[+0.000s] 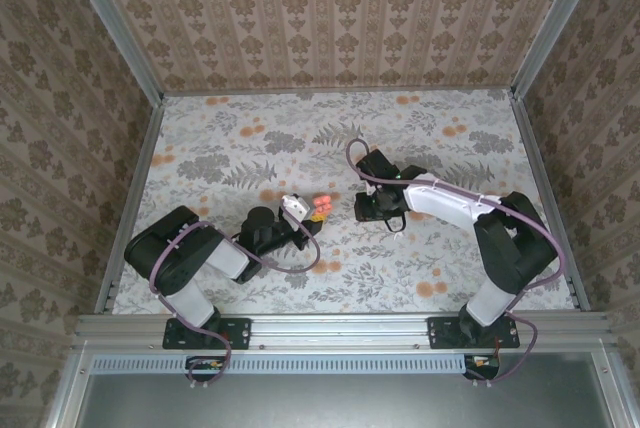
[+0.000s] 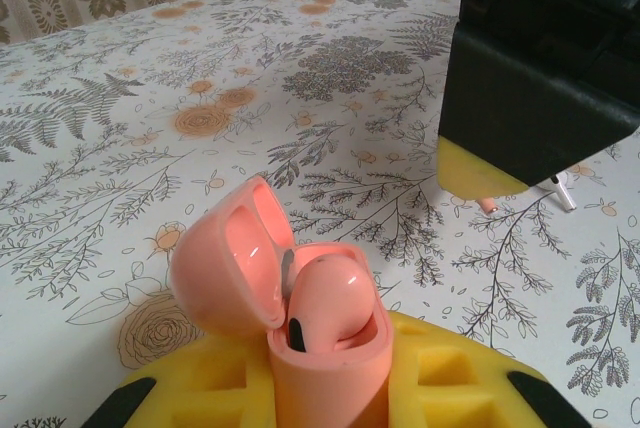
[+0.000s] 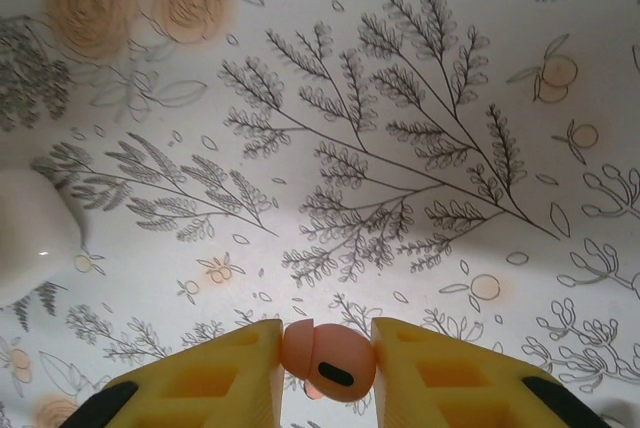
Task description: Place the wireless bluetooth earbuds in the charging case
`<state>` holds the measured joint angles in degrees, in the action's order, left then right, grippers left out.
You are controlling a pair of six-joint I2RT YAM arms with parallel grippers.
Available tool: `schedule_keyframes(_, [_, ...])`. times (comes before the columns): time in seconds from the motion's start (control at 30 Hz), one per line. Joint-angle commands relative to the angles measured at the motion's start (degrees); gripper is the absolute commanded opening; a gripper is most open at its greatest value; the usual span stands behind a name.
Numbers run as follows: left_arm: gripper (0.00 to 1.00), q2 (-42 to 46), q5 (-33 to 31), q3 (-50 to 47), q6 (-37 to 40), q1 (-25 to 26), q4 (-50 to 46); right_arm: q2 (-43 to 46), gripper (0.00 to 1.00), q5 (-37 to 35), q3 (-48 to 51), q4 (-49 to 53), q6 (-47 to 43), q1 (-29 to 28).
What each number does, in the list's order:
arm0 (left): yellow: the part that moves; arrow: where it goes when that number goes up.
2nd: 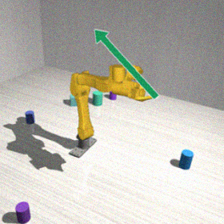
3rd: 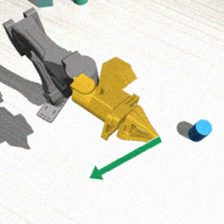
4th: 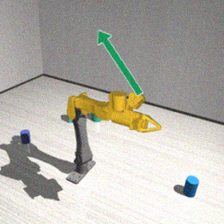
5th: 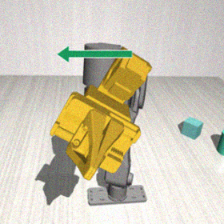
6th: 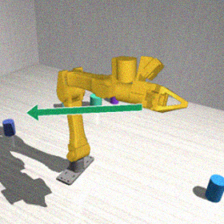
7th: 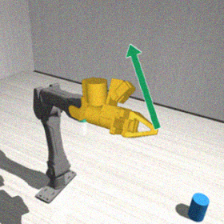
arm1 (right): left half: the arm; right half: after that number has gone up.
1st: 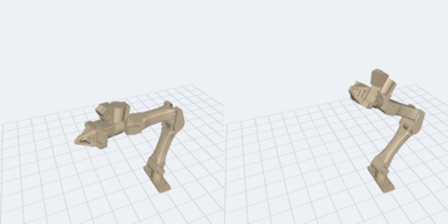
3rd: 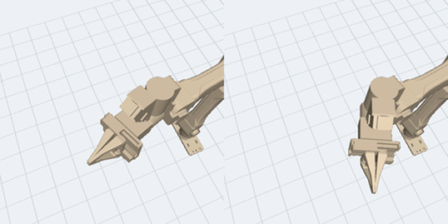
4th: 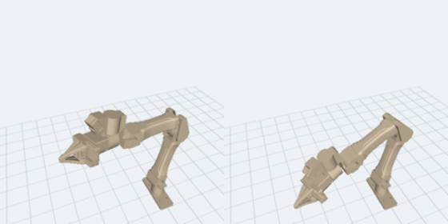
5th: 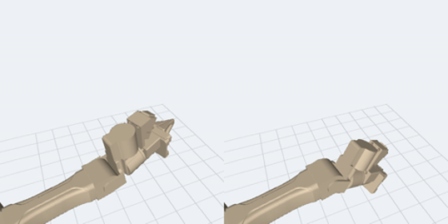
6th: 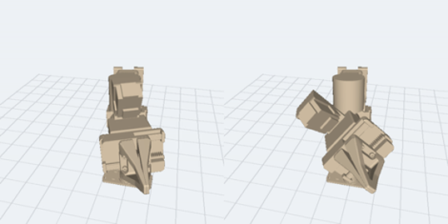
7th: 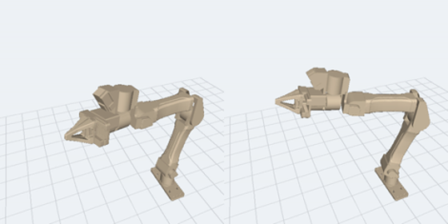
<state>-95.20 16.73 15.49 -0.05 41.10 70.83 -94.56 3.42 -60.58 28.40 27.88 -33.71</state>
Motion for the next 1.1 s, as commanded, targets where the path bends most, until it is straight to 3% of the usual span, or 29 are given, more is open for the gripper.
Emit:
schedule_keyframes(0.0, [0.16,-0.3,1.3,1.3,-1.3,-0.5,2.5,2.9,0.29,0.2,2.2,-5.4,1.5,-0.4])
schedule_keyframes(0.67, [0.16,0.6,1.7,1.7,-1.5,-0.6,2.4,12.6,0.29,2.5,12.5,-25.2,-0.5,-0.7])
schedule_keyframes(1.07, [0.16,2.2,3.0,1.8,-2.1,-0.5,2.4,17.1,0.29,1.5,17.2,-35.5,-2.6,-4.1])
